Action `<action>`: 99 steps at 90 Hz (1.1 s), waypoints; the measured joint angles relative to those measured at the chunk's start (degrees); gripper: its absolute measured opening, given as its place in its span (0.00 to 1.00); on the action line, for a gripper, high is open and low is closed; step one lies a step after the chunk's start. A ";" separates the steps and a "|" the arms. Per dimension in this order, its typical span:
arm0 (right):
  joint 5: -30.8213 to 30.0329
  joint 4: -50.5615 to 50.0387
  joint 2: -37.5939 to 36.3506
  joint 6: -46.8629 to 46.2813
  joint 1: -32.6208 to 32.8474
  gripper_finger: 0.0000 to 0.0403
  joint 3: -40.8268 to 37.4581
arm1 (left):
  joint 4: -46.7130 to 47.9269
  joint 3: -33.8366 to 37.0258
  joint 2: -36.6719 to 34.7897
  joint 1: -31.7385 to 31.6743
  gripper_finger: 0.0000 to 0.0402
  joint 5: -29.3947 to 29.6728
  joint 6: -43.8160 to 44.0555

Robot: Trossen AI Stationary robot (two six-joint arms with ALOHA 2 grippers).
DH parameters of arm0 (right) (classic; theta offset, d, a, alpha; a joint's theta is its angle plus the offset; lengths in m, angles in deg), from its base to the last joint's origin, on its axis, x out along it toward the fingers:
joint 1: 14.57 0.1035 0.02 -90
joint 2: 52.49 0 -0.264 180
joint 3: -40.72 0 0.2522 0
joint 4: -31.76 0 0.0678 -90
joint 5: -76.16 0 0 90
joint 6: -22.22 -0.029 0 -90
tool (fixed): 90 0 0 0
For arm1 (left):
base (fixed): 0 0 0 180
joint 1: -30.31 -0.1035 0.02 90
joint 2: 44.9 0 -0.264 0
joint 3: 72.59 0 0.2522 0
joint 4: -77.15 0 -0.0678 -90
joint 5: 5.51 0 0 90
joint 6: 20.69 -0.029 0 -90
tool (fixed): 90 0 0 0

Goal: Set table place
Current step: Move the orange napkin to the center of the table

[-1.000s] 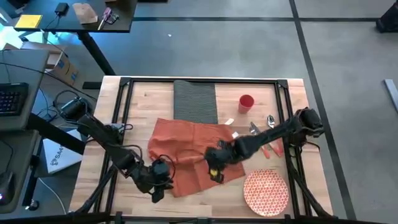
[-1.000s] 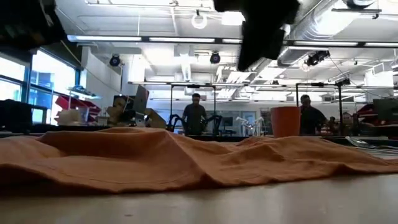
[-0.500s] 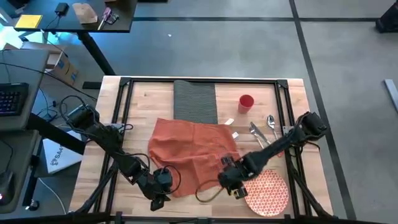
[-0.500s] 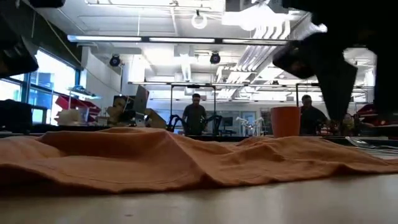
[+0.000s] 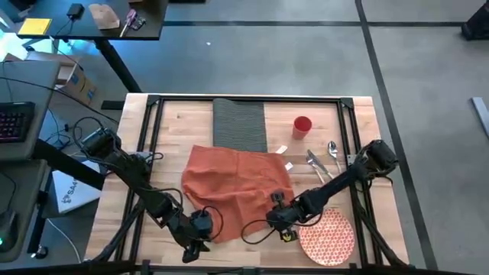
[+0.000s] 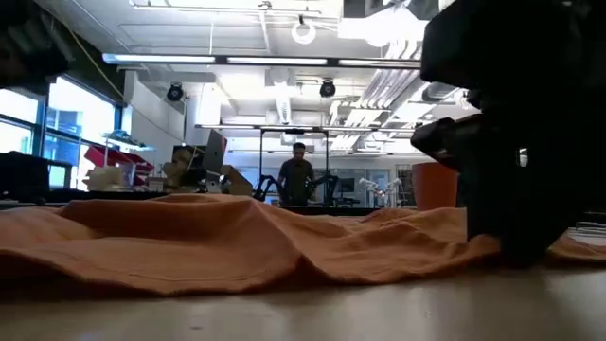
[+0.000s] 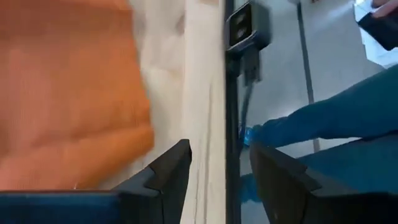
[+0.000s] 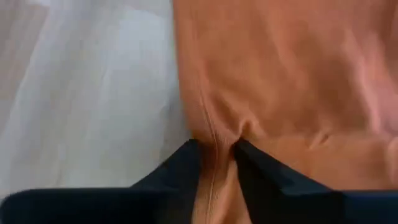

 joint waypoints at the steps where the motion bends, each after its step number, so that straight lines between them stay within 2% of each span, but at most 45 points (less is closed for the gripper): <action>1: -0.08 -0.25 -0.10 -0.71 -0.22 0.07 0.30 | 0.16 -0.23 0.01 -0.08 0.38 0.27 -0.23; 6: -0.27 -2.43 -0.36 -4.90 -1.62 0.03 2.03 | 1.55 -1.41 0.01 -0.49 0.38 2.67 -1.46; 18: -1.70 -7.03 -2.52 -15.35 -5.82 0.00 7.48 | 3.09 -2.64 0.05 -0.90 0.38 11.70 -3.20; 26: 1.14 -10.33 -4.60 -21.24 -8.65 0.00 11.50 | 3.33 -2.64 0.05 -1.41 0.39 18.70 -2.68; 49: 7.52 -13.45 -6.59 -29.09 -15.08 0.00 21.60 | 2.10 -2.53 1.71 -4.75 0.49 27.38 -3.96; 67: 8.14 -16.20 -6.49 -27.65 -17.25 0.00 26.89 | 0.59 -2.55 4.08 -7.42 0.54 29.22 -2.91; 87: 7.94 -20.97 -6.49 -26.38 -17.41 0.00 29.91 | 9.94 -2.57 5.17 -8.36 0.50 28.92 14.54; 99: 7.92 -24.51 -6.49 -26.04 -17.36 0.00 31.38 | 17.24 -2.57 5.52 -7.77 0.44 25.85 22.39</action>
